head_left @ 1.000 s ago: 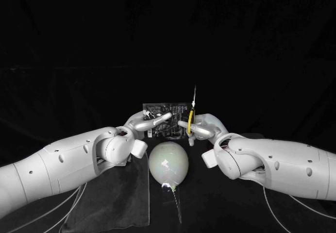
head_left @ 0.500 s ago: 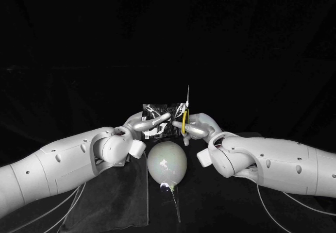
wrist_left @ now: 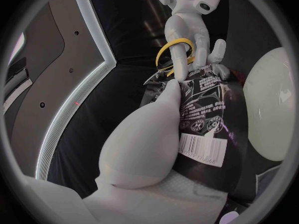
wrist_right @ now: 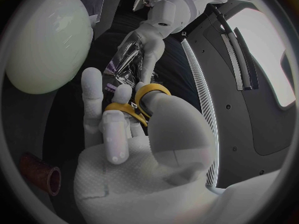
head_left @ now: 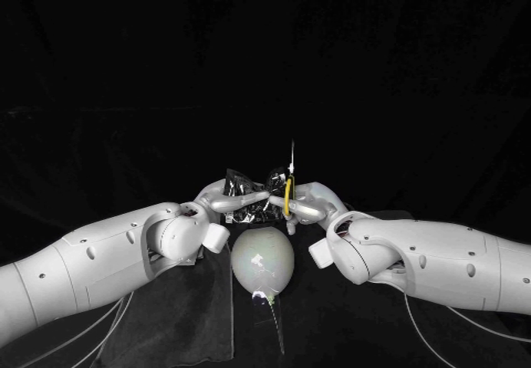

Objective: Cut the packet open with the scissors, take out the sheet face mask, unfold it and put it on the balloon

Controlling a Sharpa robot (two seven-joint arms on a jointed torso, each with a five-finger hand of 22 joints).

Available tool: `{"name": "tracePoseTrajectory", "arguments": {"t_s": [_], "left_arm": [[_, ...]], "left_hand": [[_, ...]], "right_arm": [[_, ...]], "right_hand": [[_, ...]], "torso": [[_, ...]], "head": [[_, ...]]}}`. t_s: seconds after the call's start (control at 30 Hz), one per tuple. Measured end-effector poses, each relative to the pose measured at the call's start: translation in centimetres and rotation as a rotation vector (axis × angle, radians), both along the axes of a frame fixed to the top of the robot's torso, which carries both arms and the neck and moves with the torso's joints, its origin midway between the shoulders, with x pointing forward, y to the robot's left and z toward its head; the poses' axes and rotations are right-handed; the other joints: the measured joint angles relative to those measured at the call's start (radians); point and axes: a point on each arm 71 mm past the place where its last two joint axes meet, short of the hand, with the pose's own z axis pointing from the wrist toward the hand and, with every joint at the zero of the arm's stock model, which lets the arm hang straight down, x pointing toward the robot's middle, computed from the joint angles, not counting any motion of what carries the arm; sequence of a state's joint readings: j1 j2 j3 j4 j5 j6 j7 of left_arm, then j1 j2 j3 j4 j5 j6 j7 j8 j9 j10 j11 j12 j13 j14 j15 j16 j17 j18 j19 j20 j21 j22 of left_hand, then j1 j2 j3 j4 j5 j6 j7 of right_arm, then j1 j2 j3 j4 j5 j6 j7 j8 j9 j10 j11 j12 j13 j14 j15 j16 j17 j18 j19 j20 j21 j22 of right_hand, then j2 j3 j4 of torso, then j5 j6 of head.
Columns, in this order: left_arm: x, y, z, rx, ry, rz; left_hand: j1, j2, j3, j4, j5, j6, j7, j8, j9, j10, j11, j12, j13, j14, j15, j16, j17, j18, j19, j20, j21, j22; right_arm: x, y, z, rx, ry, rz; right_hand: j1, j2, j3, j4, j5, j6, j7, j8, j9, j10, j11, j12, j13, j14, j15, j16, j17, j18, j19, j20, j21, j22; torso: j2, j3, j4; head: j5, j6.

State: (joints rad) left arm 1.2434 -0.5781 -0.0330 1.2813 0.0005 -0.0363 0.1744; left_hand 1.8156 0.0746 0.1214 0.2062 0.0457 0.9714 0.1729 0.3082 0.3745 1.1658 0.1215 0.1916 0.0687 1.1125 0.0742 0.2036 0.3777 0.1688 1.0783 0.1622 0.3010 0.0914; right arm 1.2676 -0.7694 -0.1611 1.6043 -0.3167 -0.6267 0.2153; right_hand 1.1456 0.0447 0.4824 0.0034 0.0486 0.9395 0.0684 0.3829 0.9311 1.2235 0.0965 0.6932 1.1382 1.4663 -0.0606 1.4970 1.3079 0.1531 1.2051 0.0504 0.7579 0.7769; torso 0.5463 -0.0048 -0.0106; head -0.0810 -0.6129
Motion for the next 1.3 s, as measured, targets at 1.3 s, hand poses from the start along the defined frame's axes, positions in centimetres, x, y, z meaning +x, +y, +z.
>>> {"name": "tracePoseTrajectory", "arguments": {"t_s": [1.3], "left_arm": [[1.1, 1.7, 0.0, 0.01, -0.042, 0.169]], "left_hand": [[-0.208, -0.102, 0.156, 0.019, 0.0, 0.035, -0.053, 0.045, 0.029, 0.177, -0.041, -0.016, 0.005, 0.145, -0.051, 0.074, 0.074, 0.004, 0.107, -0.028, 0.015, -0.008]], "right_arm": [[-2.1, -4.8, -0.9, 0.048, 0.053, -0.004]], "right_hand": [[0.179, -0.079, 0.107, -0.115, 0.004, 0.055, 0.095, -0.263, -0.24, -0.062, 0.03, -0.486, -0.791, -0.254, 0.093, -0.987, -0.712, 0.017, -0.256, 0.089, -0.363, -0.243]], "torso": [[0.001, 0.0001, -0.0006]], "head": [[-0.005, 0.02]]}}
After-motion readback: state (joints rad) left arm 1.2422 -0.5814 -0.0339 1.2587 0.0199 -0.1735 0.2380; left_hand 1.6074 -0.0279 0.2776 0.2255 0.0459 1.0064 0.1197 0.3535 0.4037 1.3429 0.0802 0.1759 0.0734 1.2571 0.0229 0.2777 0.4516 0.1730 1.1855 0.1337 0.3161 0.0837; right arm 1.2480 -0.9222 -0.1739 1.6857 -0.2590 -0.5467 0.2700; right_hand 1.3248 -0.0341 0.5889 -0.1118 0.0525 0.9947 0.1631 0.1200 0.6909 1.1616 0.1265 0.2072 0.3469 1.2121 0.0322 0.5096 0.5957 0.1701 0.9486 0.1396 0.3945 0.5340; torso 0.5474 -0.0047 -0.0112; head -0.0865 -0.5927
